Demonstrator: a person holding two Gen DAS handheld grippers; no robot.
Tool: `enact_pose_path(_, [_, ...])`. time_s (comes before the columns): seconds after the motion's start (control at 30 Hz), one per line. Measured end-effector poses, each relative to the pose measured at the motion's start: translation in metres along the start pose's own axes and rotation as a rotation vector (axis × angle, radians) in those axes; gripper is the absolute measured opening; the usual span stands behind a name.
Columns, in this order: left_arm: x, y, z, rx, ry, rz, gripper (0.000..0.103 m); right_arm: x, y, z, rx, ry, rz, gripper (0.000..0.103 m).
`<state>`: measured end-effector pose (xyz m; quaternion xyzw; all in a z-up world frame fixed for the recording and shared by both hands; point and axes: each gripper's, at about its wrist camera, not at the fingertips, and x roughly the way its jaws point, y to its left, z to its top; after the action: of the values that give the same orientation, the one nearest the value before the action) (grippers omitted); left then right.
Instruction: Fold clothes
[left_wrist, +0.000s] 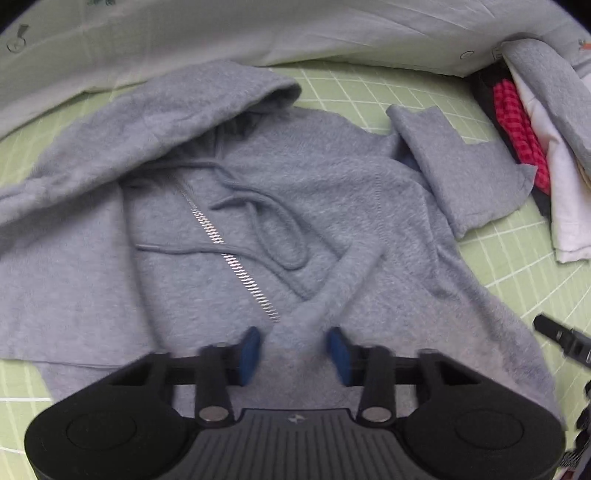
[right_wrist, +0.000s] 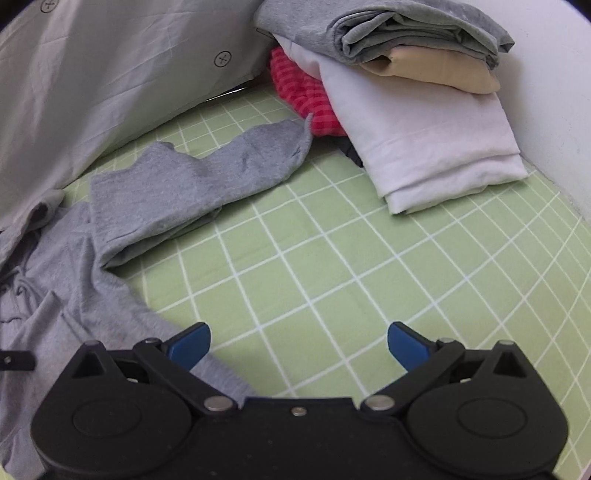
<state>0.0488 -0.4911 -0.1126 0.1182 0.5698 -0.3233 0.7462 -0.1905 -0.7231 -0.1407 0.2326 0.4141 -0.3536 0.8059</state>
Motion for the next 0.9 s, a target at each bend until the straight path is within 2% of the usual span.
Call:
enact_pose_path(0.03, [-0.003, 0.002, -0.002, -0.001, -0.005, -0.009, 0.015, 0.001, -0.001, 0.002, 0.001, -0.001, -0.006, 0.103])
enact_pose_path(0.1, [-0.013, 0.009, -0.009, -0.014, -0.019, -0.035, 0.011, -0.003, 0.0, 0.002, 0.01, -0.006, -0.003, 0.103])
enact_pose_path(0.27, [-0.051, 0.008, -0.042, -0.001, -0.088, -0.03, 0.01, -0.022, 0.01, -0.016, -0.008, -0.014, 0.028, 0.103])
enact_pose_path(0.43, [-0.09, 0.01, -0.096, 0.004, -0.15, -0.014, 0.01, -0.042, 0.019, -0.05, -0.052, 0.015, 0.054, 0.103])
enact_pose_path(0.67, [-0.13, 0.047, -0.171, -0.165, -0.192, 0.013, 0.009, -0.064, 0.036, -0.102, -0.137, 0.072, 0.106, 0.103])
enact_pose_path(0.8, [-0.146, 0.08, -0.201, -0.261, -0.213, 0.101, 0.009, -0.083, 0.06, -0.135, -0.18, 0.104, 0.175, 0.103])
enact_pose_path(0.9, [-0.156, 0.111, -0.218, -0.324, -0.218, 0.131, 0.009, -0.097, 0.079, -0.165, -0.222, 0.132, 0.222, 0.103])
